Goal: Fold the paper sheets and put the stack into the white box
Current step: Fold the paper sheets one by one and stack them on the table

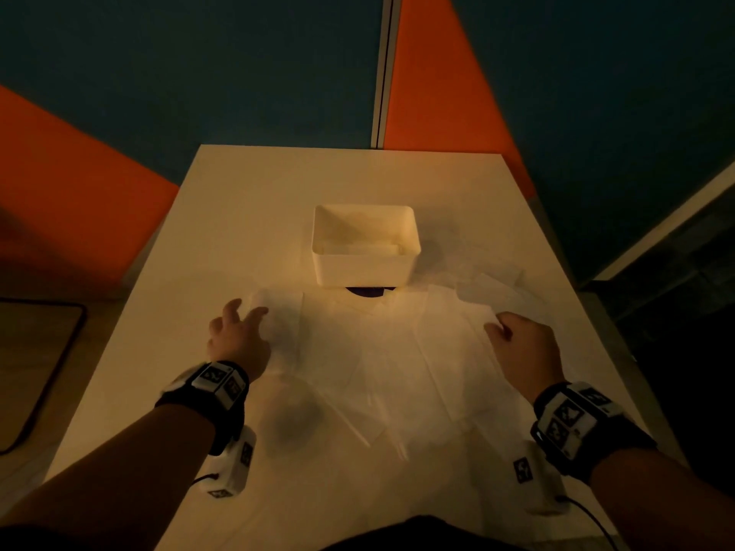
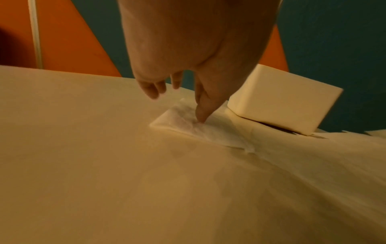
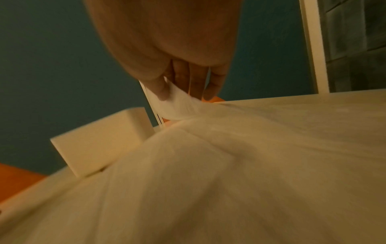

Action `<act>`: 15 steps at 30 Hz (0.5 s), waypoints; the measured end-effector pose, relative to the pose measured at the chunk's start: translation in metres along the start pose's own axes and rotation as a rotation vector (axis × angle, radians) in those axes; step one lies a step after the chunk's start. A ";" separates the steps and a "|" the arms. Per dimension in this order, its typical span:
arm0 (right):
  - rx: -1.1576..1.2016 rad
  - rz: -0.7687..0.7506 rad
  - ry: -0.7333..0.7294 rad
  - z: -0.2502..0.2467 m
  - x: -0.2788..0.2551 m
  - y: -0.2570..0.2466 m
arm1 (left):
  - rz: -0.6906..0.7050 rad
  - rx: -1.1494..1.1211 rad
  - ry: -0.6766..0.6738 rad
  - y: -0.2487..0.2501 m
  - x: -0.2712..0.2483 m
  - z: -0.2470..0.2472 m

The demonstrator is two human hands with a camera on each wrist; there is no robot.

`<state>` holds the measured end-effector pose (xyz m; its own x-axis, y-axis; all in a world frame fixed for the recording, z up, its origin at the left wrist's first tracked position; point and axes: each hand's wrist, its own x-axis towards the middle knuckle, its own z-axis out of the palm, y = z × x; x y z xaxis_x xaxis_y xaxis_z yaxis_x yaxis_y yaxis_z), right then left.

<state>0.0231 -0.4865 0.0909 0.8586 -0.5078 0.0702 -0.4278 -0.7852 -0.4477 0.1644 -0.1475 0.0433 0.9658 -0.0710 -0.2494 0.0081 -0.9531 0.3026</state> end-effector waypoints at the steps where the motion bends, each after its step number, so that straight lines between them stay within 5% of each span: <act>1: 0.045 0.021 0.010 -0.003 0.001 -0.003 | 0.005 0.030 0.025 0.005 -0.003 -0.003; 4: 0.214 0.079 0.030 -0.009 0.006 -0.015 | 0.103 -0.030 0.112 0.027 -0.010 -0.010; 7: 0.366 0.048 0.043 -0.017 0.009 -0.037 | 0.274 -0.337 0.077 0.063 -0.021 -0.018; 11: 0.494 -0.029 0.038 -0.019 0.007 -0.070 | 0.295 -0.888 -0.332 0.113 -0.052 -0.034; 15: 0.589 -0.115 -0.055 -0.015 -0.003 -0.097 | 0.325 -1.190 -0.681 0.138 -0.074 -0.041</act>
<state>0.0577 -0.4138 0.1477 0.9104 -0.3993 0.1083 -0.1161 -0.4978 -0.8595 0.1050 -0.2621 0.1413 0.6566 -0.6897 -0.3053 0.3539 -0.0758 0.9322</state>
